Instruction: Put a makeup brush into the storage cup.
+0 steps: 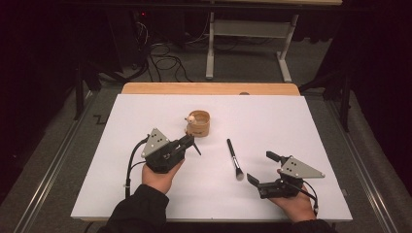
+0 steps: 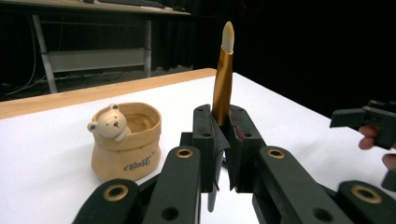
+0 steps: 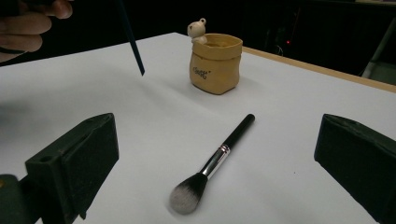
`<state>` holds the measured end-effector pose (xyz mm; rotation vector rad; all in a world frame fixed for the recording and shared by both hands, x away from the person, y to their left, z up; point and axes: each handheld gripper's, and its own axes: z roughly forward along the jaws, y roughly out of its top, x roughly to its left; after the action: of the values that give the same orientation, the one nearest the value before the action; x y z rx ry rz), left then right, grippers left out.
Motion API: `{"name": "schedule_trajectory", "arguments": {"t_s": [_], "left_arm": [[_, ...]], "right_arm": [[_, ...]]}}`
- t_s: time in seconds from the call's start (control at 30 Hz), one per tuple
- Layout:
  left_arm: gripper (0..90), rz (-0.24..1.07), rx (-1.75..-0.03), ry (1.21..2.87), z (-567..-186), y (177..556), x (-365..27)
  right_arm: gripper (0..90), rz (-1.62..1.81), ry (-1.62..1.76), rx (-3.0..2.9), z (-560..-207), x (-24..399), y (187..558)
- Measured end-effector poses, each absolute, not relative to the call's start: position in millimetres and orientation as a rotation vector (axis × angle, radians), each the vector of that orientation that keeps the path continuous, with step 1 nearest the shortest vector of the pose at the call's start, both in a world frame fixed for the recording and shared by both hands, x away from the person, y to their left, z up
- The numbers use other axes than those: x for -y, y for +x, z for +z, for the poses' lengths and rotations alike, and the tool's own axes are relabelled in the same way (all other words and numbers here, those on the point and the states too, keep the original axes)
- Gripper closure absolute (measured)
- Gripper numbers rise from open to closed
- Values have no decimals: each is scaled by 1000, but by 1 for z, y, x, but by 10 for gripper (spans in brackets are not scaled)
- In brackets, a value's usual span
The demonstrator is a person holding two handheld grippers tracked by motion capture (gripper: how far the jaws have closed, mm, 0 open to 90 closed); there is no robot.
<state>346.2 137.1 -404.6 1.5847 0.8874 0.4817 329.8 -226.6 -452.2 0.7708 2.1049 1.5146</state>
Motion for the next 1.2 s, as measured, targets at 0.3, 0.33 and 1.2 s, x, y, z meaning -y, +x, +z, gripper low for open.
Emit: {"name": "schedule_trajectory", "arguments": {"t_s": [0.3,0.33,1.2], "left_arm": [[833,502,-906,1562,-393,361,-133],[833,501,-908,1559,-391,363,-133],[833,568,-988,1531,-374,406,-135]], "right_arm": [[6,1517,771,-2105,-452,227,330],[6,1518,775,-2106,-452,227,330],[11,1528,783,-2116,-453,226,329]]}}
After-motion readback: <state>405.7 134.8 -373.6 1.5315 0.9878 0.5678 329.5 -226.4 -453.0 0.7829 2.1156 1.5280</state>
